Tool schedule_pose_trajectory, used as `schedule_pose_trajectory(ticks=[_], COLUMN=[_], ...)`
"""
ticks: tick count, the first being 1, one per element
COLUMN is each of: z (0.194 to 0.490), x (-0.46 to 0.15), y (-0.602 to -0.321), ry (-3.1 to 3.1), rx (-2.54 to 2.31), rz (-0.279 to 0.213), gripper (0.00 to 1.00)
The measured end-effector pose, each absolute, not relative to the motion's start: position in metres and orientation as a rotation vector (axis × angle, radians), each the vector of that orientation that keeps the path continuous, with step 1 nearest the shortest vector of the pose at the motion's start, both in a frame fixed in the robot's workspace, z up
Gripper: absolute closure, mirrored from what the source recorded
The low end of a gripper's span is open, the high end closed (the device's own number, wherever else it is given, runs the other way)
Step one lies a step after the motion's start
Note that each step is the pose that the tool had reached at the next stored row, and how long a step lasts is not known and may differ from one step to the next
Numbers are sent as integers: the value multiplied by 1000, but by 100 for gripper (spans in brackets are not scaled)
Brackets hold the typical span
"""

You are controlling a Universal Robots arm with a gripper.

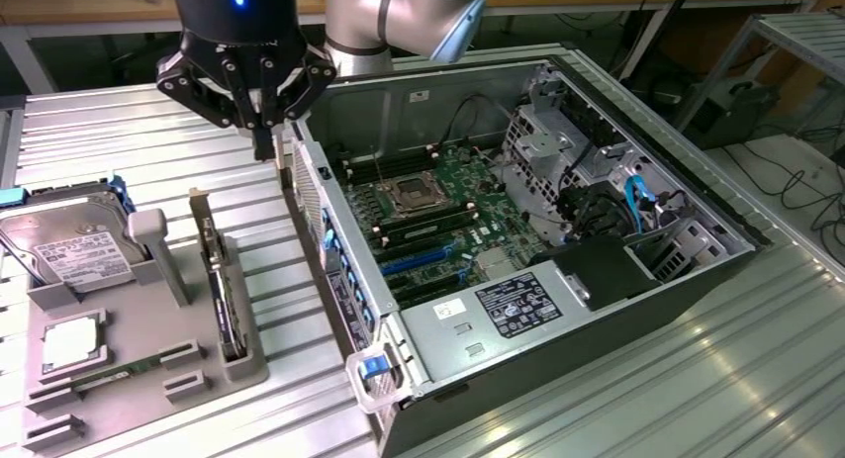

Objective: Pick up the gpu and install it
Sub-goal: 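Reach for the gpu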

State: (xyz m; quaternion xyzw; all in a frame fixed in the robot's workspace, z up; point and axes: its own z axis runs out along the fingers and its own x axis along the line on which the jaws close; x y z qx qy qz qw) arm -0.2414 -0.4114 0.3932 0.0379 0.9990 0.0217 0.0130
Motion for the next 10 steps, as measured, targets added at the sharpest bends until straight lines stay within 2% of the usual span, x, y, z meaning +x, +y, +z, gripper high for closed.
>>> schedule_pose_trajectory(ticks=[10], z=[393], x=[-248], y=[-415], ry=[3113], rx=[118], rz=[68], gripper=[89])
